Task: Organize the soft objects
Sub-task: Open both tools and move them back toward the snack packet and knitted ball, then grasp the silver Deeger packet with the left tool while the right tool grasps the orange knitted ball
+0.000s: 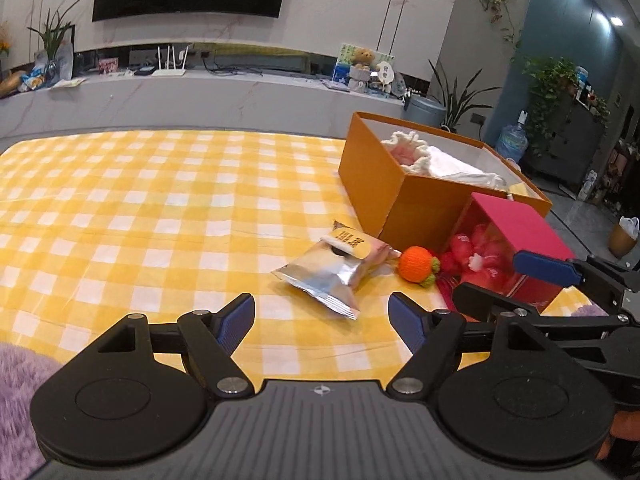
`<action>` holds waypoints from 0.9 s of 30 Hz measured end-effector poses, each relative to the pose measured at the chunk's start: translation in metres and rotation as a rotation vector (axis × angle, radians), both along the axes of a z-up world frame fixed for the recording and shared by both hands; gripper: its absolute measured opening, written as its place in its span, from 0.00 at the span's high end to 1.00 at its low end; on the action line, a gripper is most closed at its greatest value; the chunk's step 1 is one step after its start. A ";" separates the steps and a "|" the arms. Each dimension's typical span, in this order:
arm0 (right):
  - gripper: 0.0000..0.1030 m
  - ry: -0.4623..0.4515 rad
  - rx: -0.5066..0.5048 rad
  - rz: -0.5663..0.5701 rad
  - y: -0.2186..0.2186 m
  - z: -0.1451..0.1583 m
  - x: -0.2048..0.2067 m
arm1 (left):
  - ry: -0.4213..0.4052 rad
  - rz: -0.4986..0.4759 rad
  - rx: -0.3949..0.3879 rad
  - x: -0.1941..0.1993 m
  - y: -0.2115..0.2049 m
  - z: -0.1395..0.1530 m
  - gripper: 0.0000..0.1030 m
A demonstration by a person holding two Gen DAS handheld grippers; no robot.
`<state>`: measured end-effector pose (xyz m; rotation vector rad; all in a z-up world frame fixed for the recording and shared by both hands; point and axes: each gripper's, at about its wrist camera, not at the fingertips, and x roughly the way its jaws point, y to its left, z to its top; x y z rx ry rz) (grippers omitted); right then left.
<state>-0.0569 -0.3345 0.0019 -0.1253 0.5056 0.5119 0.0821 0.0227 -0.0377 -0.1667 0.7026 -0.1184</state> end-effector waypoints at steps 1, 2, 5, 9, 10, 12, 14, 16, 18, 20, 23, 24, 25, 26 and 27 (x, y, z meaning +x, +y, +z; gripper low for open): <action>0.26 -0.007 -0.005 0.002 0.002 0.000 0.003 | 0.007 -0.010 0.005 0.002 0.002 0.000 0.13; 0.26 -0.014 -0.012 0.006 0.004 0.001 0.006 | 0.018 -0.024 0.013 0.005 0.003 0.000 0.13; 0.29 -0.024 -0.055 0.046 0.012 0.002 0.017 | 0.061 -0.075 0.034 0.021 0.005 -0.002 0.14; 0.37 -0.006 -0.103 0.110 0.020 0.003 0.040 | 0.077 -0.124 0.067 0.043 0.006 0.000 0.13; 0.39 0.004 -0.124 0.128 0.023 0.003 0.047 | 0.081 -0.134 0.067 0.048 0.007 0.000 0.13; 0.43 0.026 -0.185 0.180 0.028 0.004 0.061 | 0.095 -0.164 0.065 0.059 0.007 0.001 0.13; 0.43 0.052 -0.254 0.230 0.034 0.004 0.074 | 0.110 -0.201 0.080 0.069 0.003 -0.001 0.13; 0.44 0.101 -0.329 0.273 0.040 0.001 0.090 | 0.117 -0.228 0.092 0.079 -0.001 -0.003 0.13; 0.45 0.138 -0.396 0.300 0.045 -0.004 0.103 | 0.129 -0.254 0.094 0.090 -0.006 -0.007 0.13; 0.46 0.159 -0.469 0.320 0.052 -0.011 0.112 | 0.144 -0.278 0.092 0.100 -0.010 -0.013 0.13; 0.48 0.178 -0.540 0.333 0.057 -0.020 0.120 | 0.175 -0.314 0.099 0.114 -0.014 -0.024 0.13; 0.48 0.189 -0.551 0.332 0.057 -0.022 0.122 | 0.187 -0.325 0.106 0.118 -0.015 -0.027 0.13; 0.48 0.199 -0.561 0.331 0.057 -0.024 0.126 | 0.198 -0.337 0.112 0.122 -0.016 -0.031 0.13; 0.48 0.209 -0.575 0.332 0.057 -0.027 0.129 | 0.209 -0.343 0.117 0.126 -0.017 -0.034 0.13; 0.48 0.217 -0.591 0.334 0.058 -0.030 0.131 | 0.216 -0.349 0.122 0.129 -0.018 -0.037 0.13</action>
